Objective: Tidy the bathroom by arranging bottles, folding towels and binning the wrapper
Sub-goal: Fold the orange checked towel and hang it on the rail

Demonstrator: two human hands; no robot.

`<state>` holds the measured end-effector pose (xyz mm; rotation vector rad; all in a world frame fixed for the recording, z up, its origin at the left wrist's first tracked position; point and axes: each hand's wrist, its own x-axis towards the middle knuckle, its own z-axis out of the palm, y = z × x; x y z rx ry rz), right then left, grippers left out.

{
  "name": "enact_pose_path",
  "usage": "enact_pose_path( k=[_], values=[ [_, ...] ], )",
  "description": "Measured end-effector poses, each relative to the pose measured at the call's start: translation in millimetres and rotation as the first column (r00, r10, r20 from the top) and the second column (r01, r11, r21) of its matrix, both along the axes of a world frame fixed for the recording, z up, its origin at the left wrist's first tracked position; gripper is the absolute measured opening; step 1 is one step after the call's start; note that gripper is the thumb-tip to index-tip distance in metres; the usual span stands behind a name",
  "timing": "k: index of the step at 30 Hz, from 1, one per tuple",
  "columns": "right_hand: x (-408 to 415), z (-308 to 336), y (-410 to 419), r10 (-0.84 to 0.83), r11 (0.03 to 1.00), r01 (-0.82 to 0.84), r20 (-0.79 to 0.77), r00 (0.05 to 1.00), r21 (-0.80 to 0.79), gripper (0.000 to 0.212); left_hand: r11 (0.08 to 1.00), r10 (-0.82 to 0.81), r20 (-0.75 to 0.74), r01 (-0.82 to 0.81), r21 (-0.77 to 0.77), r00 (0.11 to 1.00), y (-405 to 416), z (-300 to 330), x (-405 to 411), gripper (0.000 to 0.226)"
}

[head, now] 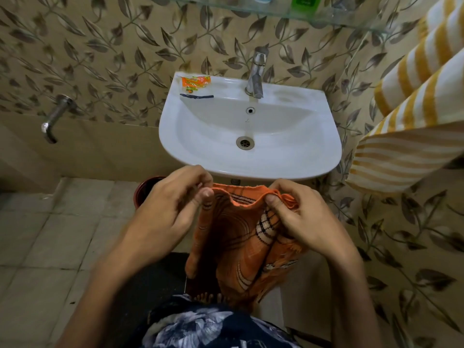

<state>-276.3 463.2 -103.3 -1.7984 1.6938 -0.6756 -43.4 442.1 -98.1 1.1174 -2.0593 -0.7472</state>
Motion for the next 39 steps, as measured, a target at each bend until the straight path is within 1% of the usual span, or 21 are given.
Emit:
enact_pose_path(
  k=[3,5,6,8,10,11,12,14,17,20,22,24,27,29,31,33,34,36,37,39],
  values=[
    [4.4,-6.2,-0.4,-0.043,0.999,0.043,0.039,0.998,-0.013,0.007,0.998,0.043,-0.059,-0.04,0.058,0.997,3.5,-1.0,-5.0,0.027],
    [6.1,-10.8,-2.0,-0.098,0.994,0.094,0.075,0.992,0.051,0.009,0.992,0.096,-0.051,-0.091,0.082,0.994,2.6,-4.3,-5.9,0.037],
    [6.5,-12.1,-3.5,-0.137,0.986,0.121,0.136,0.981,0.116,0.008,0.989,0.123,-0.027,-0.12,0.084,0.992,2.3,-6.0,-5.8,0.042],
    [5.1,-14.1,-7.8,-0.241,0.955,0.167,0.31,0.919,0.247,0.002,0.975,0.207,0.021,-0.208,0.085,0.978,1.4,-9.7,-5.3,0.043],
    [2.1,-12.3,-9.0,-0.315,0.933,0.204,0.399,0.861,0.296,0.013,0.938,0.328,0.01,-0.327,0.117,0.945,-0.2,-14.6,-3.2,0.041],
    [1.5,-11.5,-8.4,-0.317,0.934,0.204,0.417,0.851,0.295,0.019,0.914,0.377,-0.033,-0.366,0.175,0.926,-0.7,-16.4,-2.1,0.039],
    [0.7,-12.1,-7.5,-0.301,0.941,0.193,0.426,0.853,0.278,0.027,0.892,0.405,-0.09,-0.372,0.255,0.91,-1.0,-17.4,-1.3,0.037],
    [1.1,-12.6,-5.0,-0.249,0.962,0.171,0.428,0.869,0.213,0.041,0.862,0.412,-0.163,-0.326,0.389,0.896,-0.4,-18.3,-2.1,0.033],
    [6.3,-9.0,-3.4,-0.167,0.986,0.143,0.401,0.901,0.09,0.039,0.845,0.339,-0.192,-0.208,0.494,0.921,3.1,-17.8,-7.6,0.025],
    [18.9,-4.9,-2.5,-0.17,0.985,0.142,0.428,0.887,0.097,0.045,0.762,0.297,-0.272,-0.056,0.645,0.915,6.6,-15.0,-17.0,0.025],
    [29.4,-1.1,0.4,-0.152,0.988,0.119,0.453,0.878,0.102,0.041,0.711,0.317,-0.34,0.015,0.703,0.886,8.7,-11.2,-23.1,0.025],
    [36.7,1.7,2.7,-0.124,0.991,0.088,0.462,0.878,0.098,0.035,0.689,0.364,-0.392,0.039,0.724,0.844,10.2,-6.4,-28.0,0.02],
    [40.6,6.0,6.4,-0.095,0.993,0.056,0.455,0.886,0.099,0.034,0.676,0.468,-0.445,0.015,0.737,0.764,9.7,-0.6,-30.5,0.02],
    [38.7,7.4,6.3,-0.124,0.991,0.084,0.444,0.887,0.108,0.036,0.679,0.539,-0.468,-0.034,0.733,0.7,8.6,0.6,-29.4,0.022],
    [30.9,5.1,2.9,-0.208,0.978,0.179,0.4,0.893,0.11,0.039,0.688,0.601,-0.476,-0.111,0.717,0.642,7.4,1.1,-25.2,0.022],
    [17.4,-0.7,-2.4,-0.348,0.937,0.341,0.313,0.884,0.078,0.039,0.695,0.646,-0.476,-0.203,0.689,0.597,4.8,2.7,-17.0,0.023],
    [9.2,-3.7,-4.4,-0.426,0.903,0.427,0.263,0.866,0.057,0.038,0.698,0.66,-0.467,-0.25,0.671,0.589,3.0,3.3,-11.7,0.024],
    [-4.0,-6.8,-4.6,-0.552,0.829,0.56,0.184,0.813,0.014,0.039,0.7,0.667,-0.42,-0.324,0.636,0.616,-0.6,3.3,-2.1,0.025],
    [-8.6,-7.5,-3.4,-0.583,0.806,0.592,0.174,0.793,0.001,0.04,0.702,0.657,-0.393,-0.334,0.629,0.643,-1.3,3.1,0.4,0.024],
    [-7.8,-7.0,-1.7,-0.583,0.807,0.589,0.213,0.784,0.04,0.044,0.707,0.615,-0.351,-0.297,0.642,0.706,-0.9,1.7,-1.2,0.022]
  ],
)
